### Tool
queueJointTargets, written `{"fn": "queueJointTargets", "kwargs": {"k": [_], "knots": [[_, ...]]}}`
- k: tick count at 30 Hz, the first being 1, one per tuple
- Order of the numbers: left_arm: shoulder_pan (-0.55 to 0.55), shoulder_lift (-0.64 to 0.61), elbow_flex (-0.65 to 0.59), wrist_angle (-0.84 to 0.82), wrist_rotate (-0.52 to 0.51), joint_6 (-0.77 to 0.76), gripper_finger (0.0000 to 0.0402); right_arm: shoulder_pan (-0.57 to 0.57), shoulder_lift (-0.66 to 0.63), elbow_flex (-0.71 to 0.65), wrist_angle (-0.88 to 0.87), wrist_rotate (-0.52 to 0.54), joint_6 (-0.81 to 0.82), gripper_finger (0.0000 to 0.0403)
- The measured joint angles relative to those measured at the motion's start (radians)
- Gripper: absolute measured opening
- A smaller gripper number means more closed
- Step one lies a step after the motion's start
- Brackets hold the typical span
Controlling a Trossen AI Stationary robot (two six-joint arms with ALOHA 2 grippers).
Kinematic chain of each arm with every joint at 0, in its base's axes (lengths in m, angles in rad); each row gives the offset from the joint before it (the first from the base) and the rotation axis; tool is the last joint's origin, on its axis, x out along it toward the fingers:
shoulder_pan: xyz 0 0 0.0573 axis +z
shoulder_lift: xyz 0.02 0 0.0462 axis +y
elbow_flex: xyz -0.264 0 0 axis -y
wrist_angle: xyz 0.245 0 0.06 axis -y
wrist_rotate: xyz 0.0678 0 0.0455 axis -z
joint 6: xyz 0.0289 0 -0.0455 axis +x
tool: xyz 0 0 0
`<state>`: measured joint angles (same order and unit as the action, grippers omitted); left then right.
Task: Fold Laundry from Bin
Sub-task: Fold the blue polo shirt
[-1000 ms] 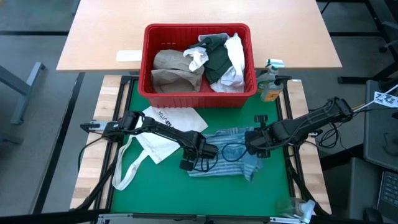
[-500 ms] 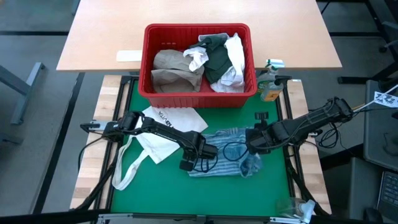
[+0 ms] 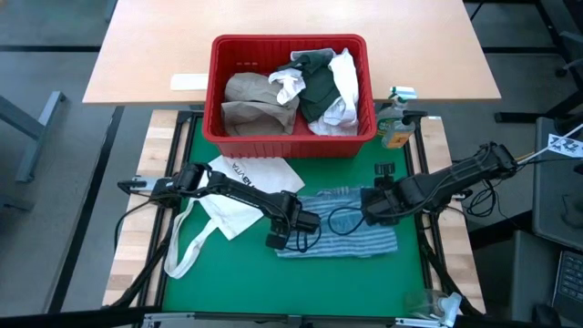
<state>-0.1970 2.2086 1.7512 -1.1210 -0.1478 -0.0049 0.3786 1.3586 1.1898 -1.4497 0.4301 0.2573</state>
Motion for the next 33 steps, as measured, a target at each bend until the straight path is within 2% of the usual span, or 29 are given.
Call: {"fn": "queueJointTargets", "kwargs": {"k": [3, 7, 11, 19, 24, 33], "knots": [[0.000, -0.001, 0.000, -0.003, 0.000, -0.021, 0.0094, 0.000, 0.000, 0.016, 0.109, -0.064, 0.018, 0.0119], [-0.001, -0.020, 0.000, -0.040, 0.007, -0.038, 0.0094, 0.000, 0.002, 0.005, 0.321, -0.202, 0.029, 0.0115], [-0.007, -0.061, 0.000, -0.099, 0.008, -0.048, 0.0094, 0.002, 0.019, -0.025, 0.436, -0.281, 0.027, 0.0115], [-0.010, -0.129, 0.002, -0.081, 0.004, -0.115, 0.0094, 0.002, 0.053, -0.100, 0.526, -0.338, 0.058, 0.0114], [-0.013, -0.129, 0.002, 0.005, 0.008, -0.145, 0.0094, 0.010, 0.070, -0.171, 0.600, -0.462, 0.121, 0.0114], [-0.056, -0.129, 0.002, 0.119, 0.166, -0.149, 0.0094, 0.102, 0.072, -0.306, 0.652, -0.488, 0.232, 0.0114]]}}
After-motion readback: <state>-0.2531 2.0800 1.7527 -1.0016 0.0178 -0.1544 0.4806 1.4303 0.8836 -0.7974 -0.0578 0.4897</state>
